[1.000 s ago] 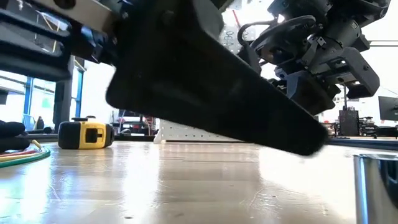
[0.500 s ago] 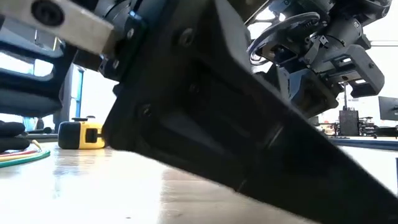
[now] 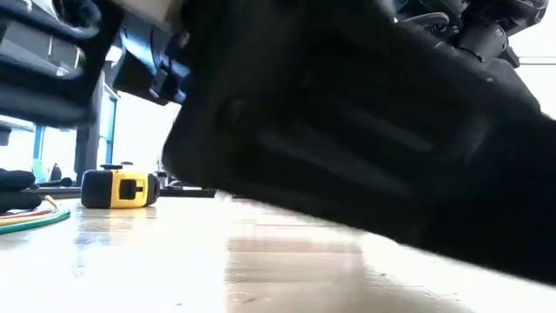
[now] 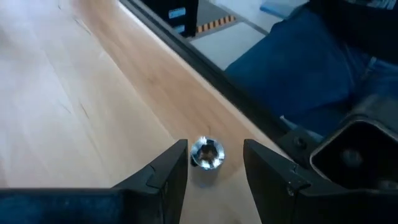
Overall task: Hang tools onto peg board
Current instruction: Put the silver socket into the black bin on the white peg board
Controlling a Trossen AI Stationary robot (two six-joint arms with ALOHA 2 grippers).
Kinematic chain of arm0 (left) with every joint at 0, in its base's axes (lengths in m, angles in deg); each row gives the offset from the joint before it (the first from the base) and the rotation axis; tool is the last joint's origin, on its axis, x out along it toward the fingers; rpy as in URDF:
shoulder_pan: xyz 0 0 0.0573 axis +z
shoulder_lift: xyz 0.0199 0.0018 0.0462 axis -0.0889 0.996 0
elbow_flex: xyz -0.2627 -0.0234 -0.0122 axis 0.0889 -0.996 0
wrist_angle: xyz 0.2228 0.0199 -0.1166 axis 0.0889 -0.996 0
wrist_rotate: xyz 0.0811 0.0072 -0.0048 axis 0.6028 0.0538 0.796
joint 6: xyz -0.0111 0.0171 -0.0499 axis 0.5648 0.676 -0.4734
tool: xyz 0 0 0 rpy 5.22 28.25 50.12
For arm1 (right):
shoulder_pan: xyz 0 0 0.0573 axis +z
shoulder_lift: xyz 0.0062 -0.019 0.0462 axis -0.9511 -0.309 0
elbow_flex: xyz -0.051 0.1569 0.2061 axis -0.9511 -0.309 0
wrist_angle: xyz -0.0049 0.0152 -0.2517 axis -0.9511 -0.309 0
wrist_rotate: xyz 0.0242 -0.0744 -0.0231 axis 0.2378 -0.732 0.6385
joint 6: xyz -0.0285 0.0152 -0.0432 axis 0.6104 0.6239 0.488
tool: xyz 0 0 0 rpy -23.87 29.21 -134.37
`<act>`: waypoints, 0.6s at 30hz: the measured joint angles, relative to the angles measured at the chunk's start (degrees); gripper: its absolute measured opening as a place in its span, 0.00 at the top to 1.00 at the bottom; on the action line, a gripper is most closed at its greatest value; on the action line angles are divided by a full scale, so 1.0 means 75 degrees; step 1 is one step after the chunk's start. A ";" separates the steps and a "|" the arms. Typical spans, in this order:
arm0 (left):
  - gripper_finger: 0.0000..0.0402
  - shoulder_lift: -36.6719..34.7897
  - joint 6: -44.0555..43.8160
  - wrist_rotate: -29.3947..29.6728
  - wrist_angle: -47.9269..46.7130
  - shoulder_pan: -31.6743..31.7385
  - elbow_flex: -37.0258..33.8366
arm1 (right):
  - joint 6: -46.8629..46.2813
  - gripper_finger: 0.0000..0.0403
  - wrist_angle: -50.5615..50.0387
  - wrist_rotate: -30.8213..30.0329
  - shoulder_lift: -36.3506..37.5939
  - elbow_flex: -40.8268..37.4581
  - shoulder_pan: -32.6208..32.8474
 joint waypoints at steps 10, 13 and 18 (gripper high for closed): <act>0.70 0.0006 0.0049 -0.0031 0.0059 0.0052 0.0018 | -0.0003 0.58 0.0025 -0.0068 -0.0001 0.0000 0.0218; 0.72 0.0006 0.0000 -0.0031 0.0063 0.0050 0.0021 | -0.0003 0.58 0.0020 -0.0091 -0.0003 0.0000 0.0221; 0.75 0.0006 -0.0053 -0.0031 0.0059 0.0050 0.0021 | -0.0003 0.58 0.0023 -0.0091 -0.0001 0.0000 0.0218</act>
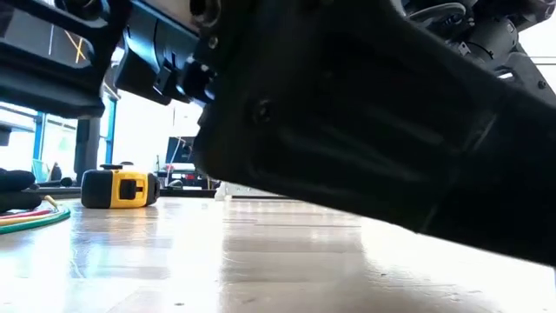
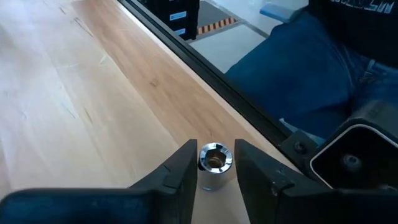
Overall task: Hang tools onto peg board
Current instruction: Put the silver socket into the black bin on the white peg board
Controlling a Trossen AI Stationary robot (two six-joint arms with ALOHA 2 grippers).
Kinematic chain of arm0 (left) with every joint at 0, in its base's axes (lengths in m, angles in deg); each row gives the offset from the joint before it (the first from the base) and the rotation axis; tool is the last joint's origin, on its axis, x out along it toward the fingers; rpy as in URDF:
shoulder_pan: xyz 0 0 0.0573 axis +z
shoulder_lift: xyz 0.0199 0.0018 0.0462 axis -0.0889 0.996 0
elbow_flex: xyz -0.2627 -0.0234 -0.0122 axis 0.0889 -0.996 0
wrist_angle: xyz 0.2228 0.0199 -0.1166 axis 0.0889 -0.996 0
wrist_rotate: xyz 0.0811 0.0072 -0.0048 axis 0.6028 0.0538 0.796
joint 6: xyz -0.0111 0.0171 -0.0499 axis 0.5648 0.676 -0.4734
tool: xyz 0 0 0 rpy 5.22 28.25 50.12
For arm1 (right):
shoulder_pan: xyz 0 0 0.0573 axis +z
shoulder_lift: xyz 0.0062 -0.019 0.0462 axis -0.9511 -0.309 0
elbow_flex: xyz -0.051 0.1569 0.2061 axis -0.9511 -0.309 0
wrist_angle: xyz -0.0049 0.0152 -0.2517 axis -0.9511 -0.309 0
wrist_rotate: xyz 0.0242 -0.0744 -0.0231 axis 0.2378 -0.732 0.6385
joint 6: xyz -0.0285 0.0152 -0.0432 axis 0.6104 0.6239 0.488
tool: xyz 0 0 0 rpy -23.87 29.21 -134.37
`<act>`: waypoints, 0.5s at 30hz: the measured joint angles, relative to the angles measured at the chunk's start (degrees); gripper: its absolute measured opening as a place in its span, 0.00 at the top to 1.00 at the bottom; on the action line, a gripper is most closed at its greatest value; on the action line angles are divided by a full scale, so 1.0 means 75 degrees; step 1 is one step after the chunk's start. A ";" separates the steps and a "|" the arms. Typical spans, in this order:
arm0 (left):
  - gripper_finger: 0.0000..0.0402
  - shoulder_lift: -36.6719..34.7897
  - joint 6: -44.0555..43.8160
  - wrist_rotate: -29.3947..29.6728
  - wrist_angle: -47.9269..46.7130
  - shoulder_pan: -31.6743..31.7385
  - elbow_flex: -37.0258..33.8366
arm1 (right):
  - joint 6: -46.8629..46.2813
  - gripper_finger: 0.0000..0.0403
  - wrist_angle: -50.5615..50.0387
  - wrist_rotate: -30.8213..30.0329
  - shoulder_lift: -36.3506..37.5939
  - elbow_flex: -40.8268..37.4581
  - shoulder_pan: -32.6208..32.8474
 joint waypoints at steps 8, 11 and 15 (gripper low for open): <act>0.86 -0.0009 -0.0014 0.0087 -0.0164 0.0037 0.0009 | -0.0009 0.58 -0.0011 -0.0003 0.0000 0.0000 0.0002; 0.86 -0.0017 -0.0032 0.0078 -0.0255 0.0108 0.0014 | -0.0064 0.58 -0.0067 -0.0003 -0.0002 0.0001 0.0003; 0.86 -0.0175 -0.0005 0.0013 -0.0652 0.0227 0.0015 | -0.0087 0.58 -0.0219 -0.0003 -0.0002 0.0000 0.0003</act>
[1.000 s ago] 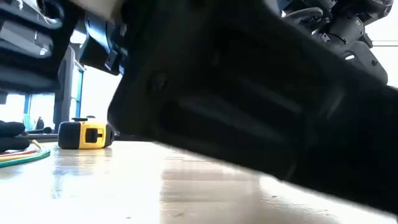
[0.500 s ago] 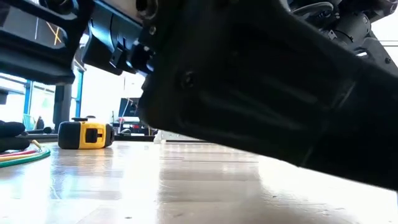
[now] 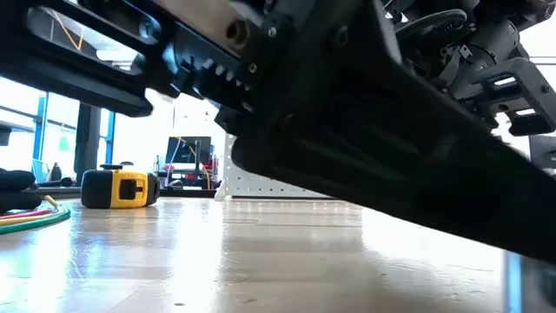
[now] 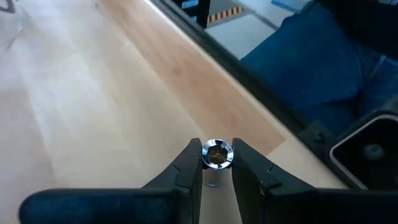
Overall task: Hang tools onto peg board
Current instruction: Put the silver socket into the black bin on the white peg board
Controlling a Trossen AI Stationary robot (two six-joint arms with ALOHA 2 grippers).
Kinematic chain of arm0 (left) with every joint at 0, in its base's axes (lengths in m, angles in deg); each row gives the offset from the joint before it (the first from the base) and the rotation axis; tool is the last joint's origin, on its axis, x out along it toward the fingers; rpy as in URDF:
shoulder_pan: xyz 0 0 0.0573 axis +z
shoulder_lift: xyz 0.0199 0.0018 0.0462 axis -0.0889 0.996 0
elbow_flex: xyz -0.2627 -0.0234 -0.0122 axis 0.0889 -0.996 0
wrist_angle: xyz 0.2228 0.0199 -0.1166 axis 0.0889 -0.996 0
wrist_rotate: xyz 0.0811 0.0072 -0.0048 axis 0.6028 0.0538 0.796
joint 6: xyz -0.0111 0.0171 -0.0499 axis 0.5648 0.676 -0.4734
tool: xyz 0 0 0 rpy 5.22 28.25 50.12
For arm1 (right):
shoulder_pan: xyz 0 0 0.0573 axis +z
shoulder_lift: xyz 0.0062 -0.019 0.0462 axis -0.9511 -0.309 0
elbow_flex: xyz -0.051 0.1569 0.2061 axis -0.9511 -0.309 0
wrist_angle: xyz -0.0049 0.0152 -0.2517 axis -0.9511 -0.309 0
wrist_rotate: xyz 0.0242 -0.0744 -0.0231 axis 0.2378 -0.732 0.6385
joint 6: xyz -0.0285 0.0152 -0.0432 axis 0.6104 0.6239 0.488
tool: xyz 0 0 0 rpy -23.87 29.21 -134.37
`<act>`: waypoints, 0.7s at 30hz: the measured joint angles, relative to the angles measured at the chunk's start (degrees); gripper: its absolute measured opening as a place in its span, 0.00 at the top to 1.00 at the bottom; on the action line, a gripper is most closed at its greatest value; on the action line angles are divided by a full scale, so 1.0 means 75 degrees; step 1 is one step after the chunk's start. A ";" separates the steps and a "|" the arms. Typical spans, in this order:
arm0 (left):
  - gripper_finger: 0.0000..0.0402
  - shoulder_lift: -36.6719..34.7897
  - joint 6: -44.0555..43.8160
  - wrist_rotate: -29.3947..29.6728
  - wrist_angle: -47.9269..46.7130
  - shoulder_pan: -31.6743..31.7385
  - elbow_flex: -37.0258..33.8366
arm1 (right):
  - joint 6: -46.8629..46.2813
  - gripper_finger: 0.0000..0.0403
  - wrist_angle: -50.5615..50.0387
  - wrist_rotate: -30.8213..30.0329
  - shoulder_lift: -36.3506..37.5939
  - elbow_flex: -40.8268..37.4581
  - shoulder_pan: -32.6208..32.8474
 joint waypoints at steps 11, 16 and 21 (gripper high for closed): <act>0.87 -0.1028 0.0969 0.0814 -0.2526 0.0453 -0.0023 | 0.0020 0.58 -0.0354 -0.0079 0.0000 0.0003 0.0032; 0.87 -0.1844 0.1414 0.1506 -0.3863 0.0807 -0.0023 | 0.0031 0.58 -0.0418 -0.0119 0.0000 0.0003 0.0035; 0.87 -0.2903 0.1960 0.2471 -0.5047 0.1188 -0.0023 | 0.0168 0.58 -0.0425 -0.0131 0.0000 0.0003 0.0032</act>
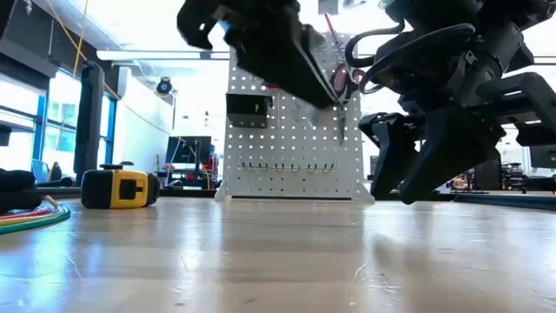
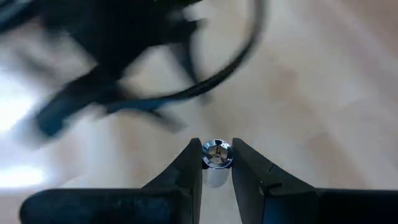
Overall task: Hang tools onto peg board
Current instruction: Put the silver socket into the black bin on the white peg board
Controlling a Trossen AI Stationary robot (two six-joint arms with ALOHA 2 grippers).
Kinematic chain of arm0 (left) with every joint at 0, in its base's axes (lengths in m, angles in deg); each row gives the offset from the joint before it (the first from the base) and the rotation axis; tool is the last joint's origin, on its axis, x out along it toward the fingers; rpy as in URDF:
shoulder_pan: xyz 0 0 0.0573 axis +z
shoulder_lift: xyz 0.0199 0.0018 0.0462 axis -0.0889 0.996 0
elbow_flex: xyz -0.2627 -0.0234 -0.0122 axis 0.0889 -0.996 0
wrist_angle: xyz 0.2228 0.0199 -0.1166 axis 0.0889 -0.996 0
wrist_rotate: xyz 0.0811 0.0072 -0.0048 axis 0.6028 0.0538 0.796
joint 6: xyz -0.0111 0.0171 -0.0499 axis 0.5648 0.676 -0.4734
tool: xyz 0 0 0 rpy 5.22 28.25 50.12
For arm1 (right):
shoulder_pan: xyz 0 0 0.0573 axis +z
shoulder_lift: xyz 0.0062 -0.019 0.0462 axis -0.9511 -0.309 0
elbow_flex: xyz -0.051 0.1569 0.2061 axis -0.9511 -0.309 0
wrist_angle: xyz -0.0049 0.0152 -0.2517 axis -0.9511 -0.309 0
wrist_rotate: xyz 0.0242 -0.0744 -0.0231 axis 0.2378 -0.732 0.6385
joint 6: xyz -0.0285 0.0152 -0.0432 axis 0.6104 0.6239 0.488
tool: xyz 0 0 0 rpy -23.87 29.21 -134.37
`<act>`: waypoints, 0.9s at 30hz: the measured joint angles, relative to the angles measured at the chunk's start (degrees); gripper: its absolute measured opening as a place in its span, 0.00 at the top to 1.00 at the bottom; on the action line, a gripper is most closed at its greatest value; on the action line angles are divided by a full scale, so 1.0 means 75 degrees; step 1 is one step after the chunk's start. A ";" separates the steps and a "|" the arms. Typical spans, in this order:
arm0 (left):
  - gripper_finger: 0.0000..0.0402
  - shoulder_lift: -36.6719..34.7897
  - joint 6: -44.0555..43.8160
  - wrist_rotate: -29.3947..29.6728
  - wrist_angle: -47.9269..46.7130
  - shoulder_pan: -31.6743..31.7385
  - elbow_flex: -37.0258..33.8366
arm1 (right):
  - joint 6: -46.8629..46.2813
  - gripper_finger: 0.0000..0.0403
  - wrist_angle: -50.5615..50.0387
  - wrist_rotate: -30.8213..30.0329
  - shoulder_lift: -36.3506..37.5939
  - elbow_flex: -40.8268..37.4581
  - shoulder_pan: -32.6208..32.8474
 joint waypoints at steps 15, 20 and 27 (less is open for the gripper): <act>0.87 -0.3347 0.1324 0.2992 -0.1781 0.1854 0.0003 | 0.0351 0.58 0.0169 -0.0639 0.0000 -0.0003 -0.0009; 0.87 -0.3984 0.1392 0.2733 -0.1821 0.2978 -0.0032 | 0.0485 0.58 0.0411 -0.0739 0.0000 -0.0003 -0.0164; 0.87 -0.4021 0.1545 0.1574 -0.1836 0.4481 -0.0044 | 0.0494 0.58 0.0593 -0.0737 0.0000 -0.0002 -0.0385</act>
